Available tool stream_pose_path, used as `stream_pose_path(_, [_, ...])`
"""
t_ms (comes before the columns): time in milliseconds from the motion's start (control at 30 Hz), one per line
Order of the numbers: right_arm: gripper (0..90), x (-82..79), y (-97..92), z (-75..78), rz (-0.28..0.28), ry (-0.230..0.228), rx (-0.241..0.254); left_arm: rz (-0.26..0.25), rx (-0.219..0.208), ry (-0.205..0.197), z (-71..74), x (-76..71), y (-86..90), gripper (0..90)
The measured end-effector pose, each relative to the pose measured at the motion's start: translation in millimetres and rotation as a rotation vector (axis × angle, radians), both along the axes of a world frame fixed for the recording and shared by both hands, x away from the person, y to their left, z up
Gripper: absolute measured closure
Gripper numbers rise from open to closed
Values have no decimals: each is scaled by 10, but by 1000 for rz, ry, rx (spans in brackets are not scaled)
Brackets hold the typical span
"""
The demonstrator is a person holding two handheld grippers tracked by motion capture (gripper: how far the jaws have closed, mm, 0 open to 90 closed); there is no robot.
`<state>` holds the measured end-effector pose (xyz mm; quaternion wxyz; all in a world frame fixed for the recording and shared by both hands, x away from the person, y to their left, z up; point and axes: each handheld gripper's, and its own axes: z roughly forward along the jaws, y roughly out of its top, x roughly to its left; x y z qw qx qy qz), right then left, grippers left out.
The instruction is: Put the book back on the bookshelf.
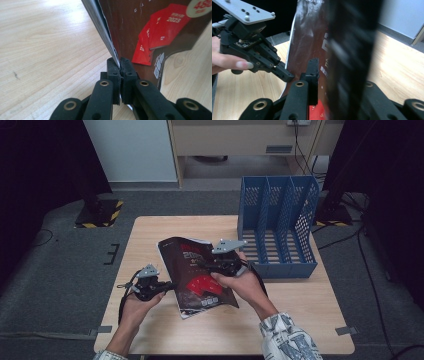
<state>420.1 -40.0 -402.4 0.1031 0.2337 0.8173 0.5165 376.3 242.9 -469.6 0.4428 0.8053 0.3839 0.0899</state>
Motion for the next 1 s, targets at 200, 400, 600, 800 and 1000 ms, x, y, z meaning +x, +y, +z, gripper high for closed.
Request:
stream_pose_path(200, [710,7,-39,47,9,-4,23,-8,18,-30,65,9,10,877])
stream_pose_path(400, [691,19,-47,109,12,-12,33,-8,21,-53,131,23,34,877])
stream_pose_path(600, [657,21,-107,242,-1,-42,69,-22,27,-72,196,37,24,877])
stream_pose_path(800, [737,40,-151,322,11,-44,74,-27,36,-77,226,80,19,878])
stream_pose_path(1000, [824,44,-163,368,7,-54,77,-36,47,-87,269,132,14,878])
